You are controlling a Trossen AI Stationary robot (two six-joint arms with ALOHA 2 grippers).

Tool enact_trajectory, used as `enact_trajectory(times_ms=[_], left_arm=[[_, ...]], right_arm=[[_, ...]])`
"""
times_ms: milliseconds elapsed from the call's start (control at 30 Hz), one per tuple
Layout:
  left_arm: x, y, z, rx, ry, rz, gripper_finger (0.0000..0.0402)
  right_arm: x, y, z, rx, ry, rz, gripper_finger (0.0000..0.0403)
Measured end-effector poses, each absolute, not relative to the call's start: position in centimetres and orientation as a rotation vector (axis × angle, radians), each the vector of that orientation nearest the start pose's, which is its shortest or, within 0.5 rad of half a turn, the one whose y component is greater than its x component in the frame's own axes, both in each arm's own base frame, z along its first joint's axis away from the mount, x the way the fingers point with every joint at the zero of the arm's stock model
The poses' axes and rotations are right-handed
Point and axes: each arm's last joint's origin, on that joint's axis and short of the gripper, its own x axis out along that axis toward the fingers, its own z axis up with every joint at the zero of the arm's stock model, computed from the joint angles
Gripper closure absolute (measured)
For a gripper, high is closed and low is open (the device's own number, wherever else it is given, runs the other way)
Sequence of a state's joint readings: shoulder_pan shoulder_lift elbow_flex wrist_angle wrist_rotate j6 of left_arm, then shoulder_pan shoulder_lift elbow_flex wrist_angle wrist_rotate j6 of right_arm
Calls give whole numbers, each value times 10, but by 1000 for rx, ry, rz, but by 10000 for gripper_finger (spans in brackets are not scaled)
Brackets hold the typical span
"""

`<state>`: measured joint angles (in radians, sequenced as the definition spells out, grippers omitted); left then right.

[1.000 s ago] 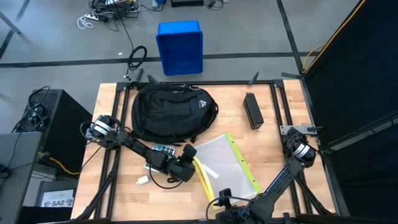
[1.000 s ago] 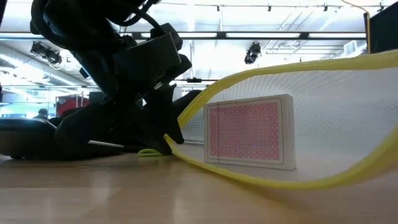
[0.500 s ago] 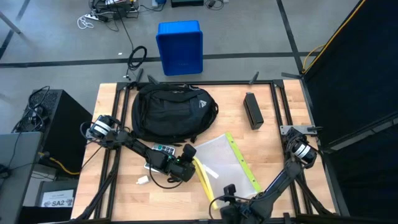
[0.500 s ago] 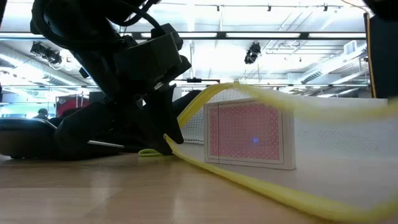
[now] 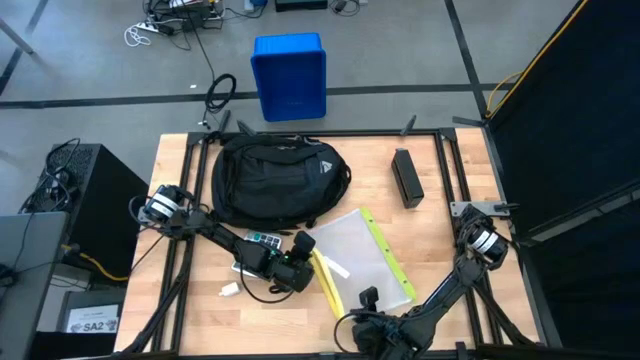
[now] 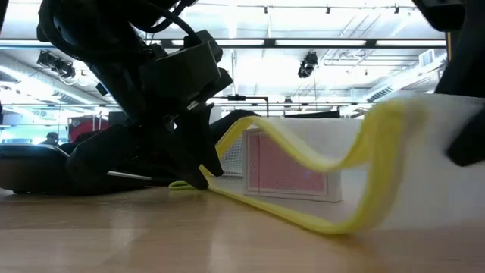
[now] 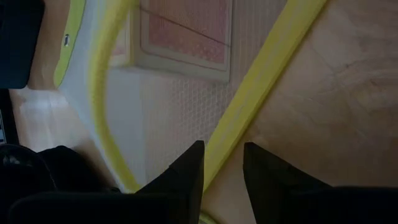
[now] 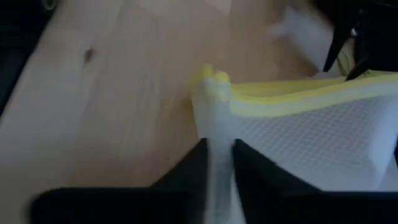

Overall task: Unpack backpack
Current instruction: Adjust the yellow zip bag

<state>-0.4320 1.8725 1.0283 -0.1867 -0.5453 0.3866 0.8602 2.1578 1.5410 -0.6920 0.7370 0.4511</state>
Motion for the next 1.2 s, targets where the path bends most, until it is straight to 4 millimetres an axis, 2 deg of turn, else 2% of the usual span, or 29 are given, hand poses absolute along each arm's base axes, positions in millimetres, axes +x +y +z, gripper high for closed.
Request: enact_trajectory(times_ms=[133,267,600,833,1200], left_arm=[[327,-134,133,844,934,-75,320],[327,-134,133,847,939,-74,316],[324,-133,131,866,971,-79,268],[324,-132,131,906,980,-100,244],[323,-132,131,906,993,-125,243]], right_arm=[[294,307,149,-476,867,-152,399],[299,310,162,-449,803,-206,402],[307,316,195,-440,725,-267,403],[305,313,203,-449,727,-316,403],[304,310,205,-445,711,-356,403]])
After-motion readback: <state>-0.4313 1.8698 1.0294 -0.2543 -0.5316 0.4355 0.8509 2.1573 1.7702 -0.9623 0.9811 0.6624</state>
